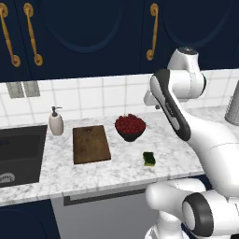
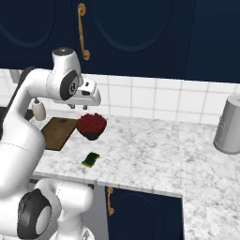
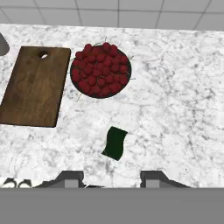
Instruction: Pick up the sponge from the counter and clean the cutting board by briefly scrubbing or pressing down on the cutting board. Once finished, release the sponge.
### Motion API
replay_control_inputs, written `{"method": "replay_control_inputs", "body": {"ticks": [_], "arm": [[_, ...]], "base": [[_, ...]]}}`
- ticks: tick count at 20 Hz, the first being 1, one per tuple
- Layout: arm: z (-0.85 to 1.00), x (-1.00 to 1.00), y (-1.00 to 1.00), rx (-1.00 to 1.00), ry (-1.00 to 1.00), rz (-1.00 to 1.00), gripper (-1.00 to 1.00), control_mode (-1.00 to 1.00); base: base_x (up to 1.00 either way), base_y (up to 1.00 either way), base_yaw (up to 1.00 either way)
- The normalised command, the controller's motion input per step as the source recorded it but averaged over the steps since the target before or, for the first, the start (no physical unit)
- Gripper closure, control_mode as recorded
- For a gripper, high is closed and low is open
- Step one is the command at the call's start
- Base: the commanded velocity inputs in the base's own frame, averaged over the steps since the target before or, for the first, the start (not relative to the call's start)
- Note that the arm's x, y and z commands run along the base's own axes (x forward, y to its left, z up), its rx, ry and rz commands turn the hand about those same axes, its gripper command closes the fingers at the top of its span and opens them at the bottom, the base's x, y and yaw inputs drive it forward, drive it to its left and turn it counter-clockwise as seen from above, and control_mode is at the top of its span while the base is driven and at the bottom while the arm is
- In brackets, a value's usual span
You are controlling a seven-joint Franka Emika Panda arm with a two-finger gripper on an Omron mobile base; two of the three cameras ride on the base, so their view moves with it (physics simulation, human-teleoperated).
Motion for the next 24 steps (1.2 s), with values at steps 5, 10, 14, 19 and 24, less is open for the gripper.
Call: {"method": "replay_control_inputs", "body": {"ticks": [5,10,14,19,24], "arm": [[-0.12,-0.68,-0.02,0.04,-0.05,-0.01,-1.0,-1.0],[-0.65,-0.76,-0.02,-0.05,0.0,0.0,-1.0,-1.0],[-0.93,-0.49,0.0,-0.05,0.0,-0.01,-1.0,-1.0],[-0.9,-0.09,0.0,0.0,0.0,-0.01,-1.0,-1.0],[-0.63,0.11,0.0,0.0,-0.01,-0.01,-1.0,-1.0]], "base": [[0.0,0.0,0.0],[0.0,0.0,0.0],[0.0,0.0,0.0],[0.0,0.0,0.0],[0.0,0.0,0.0]]}}
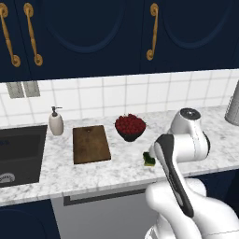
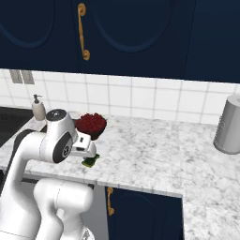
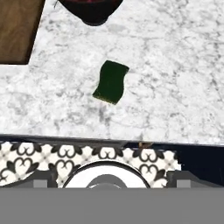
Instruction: Pick up the sponge from the counter and clean the cutting board by briefly scrubbing or pressing down on the cutting board. Once finished, release the sponge.
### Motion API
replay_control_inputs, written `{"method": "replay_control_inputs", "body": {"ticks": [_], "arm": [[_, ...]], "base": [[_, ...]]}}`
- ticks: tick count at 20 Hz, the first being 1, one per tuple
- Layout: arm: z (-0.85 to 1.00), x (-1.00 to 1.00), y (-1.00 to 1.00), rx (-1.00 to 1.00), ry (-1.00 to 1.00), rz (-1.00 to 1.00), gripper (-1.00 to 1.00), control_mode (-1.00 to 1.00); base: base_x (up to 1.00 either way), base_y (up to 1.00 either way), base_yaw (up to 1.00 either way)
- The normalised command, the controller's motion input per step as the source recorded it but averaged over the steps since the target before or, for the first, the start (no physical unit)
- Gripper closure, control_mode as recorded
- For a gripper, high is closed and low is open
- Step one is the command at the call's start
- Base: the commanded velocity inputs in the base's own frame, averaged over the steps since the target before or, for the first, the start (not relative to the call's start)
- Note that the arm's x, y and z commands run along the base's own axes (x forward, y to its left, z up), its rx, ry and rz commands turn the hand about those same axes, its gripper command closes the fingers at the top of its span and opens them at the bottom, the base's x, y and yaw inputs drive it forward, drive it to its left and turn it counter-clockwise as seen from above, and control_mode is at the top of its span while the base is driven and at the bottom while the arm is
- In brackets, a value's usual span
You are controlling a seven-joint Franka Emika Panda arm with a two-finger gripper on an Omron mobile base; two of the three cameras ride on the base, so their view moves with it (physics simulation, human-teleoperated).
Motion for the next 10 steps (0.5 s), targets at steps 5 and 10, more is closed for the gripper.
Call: {"method": "replay_control_inputs", "body": {"ticks": [5,10], "arm": [[-0.47,0.35,0.0,0.0,0.01,-0.01,-1.0,-1.0],[-0.38,0.46,0.0,0.0,0.03,0.0,-1.0,-1.0]], "base": [[0.0,0.0,0.0],[0.0,0.0,0.0]]}}
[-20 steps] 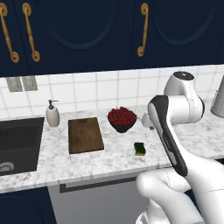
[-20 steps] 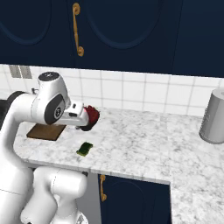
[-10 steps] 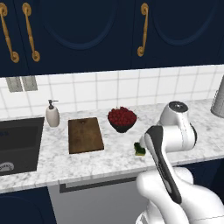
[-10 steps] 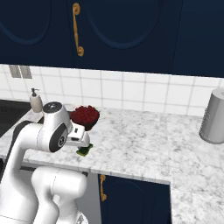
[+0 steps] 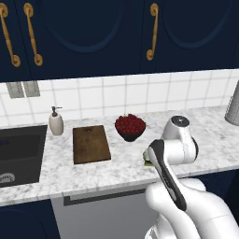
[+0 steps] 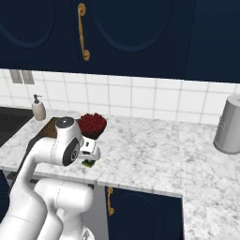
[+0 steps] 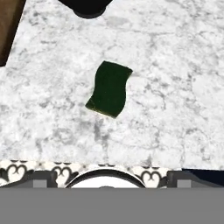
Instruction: Pick up the sponge from the counter and clean the cutting board by briefly scrubbing or pressing down on the cutting board. Once finished, release the sponge.
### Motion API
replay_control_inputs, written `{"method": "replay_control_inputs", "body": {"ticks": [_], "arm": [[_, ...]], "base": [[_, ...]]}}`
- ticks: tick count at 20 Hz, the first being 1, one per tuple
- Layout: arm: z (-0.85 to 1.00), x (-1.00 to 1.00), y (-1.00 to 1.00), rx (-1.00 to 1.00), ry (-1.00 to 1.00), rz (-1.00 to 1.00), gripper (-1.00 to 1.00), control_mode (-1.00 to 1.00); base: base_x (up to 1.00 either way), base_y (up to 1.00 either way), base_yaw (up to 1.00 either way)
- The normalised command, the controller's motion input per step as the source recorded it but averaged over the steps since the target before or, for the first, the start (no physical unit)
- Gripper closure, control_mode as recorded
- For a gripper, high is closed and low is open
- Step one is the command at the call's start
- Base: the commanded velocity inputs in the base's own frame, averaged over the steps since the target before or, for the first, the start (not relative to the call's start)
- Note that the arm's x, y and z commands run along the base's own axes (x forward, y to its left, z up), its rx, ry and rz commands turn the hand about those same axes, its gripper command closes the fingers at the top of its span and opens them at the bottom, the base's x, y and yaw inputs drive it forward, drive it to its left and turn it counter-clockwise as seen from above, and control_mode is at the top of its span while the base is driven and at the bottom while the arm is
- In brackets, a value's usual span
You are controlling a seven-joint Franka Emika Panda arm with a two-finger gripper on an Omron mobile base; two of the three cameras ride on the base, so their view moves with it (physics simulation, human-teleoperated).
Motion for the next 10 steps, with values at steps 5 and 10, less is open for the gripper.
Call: {"method": "replay_control_inputs", "body": {"ticks": [5,10], "arm": [[-0.35,0.48,0.0,0.0,0.07,-0.01,-1.0,-1.0],[-0.29,0.33,0.0,0.0,0.06,-0.04,-1.0,-1.0]], "base": [[0.0,0.0,0.0],[0.0,0.0,0.0]]}}
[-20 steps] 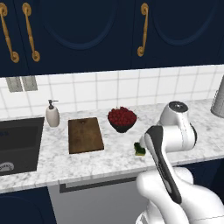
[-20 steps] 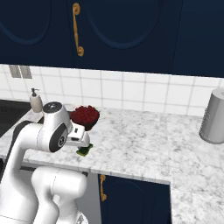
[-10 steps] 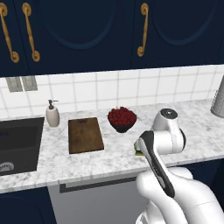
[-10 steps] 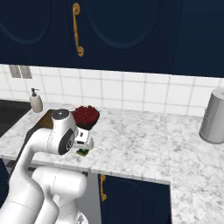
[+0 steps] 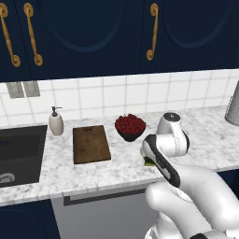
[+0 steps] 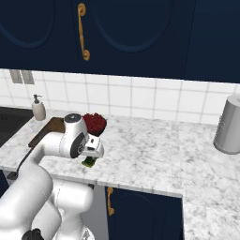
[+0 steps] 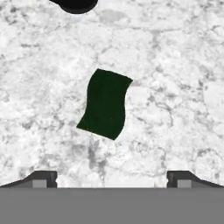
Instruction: Pick up the sponge from the counter and clean the cutting board by briefly scrubbing or pressing down on the cutting board. Once finished, release the sponge.
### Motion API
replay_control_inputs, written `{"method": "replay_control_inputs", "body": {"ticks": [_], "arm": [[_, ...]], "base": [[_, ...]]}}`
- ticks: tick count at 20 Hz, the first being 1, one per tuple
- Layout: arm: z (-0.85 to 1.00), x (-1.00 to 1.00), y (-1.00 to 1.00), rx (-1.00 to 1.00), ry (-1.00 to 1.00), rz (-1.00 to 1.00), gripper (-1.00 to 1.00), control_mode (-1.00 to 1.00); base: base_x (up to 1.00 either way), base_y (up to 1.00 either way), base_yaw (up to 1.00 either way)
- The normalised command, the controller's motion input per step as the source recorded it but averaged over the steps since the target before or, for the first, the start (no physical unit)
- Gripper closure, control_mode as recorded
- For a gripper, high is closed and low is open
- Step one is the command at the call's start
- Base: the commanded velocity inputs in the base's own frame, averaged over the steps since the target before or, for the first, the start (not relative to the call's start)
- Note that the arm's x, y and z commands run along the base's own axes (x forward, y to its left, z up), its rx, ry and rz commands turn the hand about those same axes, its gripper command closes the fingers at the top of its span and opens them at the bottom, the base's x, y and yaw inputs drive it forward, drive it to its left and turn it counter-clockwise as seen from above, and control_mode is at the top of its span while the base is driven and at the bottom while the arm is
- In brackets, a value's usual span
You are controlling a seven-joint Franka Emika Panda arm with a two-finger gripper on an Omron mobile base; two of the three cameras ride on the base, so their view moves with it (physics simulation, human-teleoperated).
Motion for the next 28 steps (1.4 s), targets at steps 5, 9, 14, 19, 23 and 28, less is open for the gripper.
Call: {"method": "replay_control_inputs", "body": {"ticks": [5,9,14,19,23,28], "arm": [[-0.53,0.23,0.01,0.0,0.07,-0.02,-1.0,-1.0],[-0.32,0.24,0.01,0.0,0.01,-0.02,-1.0,-1.0],[-0.11,0.16,0.01,0.0,0.0,-0.01,-1.0,-1.0],[-0.17,0.1,0.08,0.0,0.0,-0.02,-1.0,-1.0],[-0.26,0.12,0.02,0.0,0.01,-0.01,-1.0,-1.0],[-0.24,0.17,0.0,0.0,0.03,0.0,-1.0,-1.0]], "base": [[0.0,0.0,0.0],[0.0,0.0,0.0],[0.0,0.0,0.0],[0.0,0.0,0.0],[0.0,0.0,0.0],[0.0,0.0,0.0]]}}
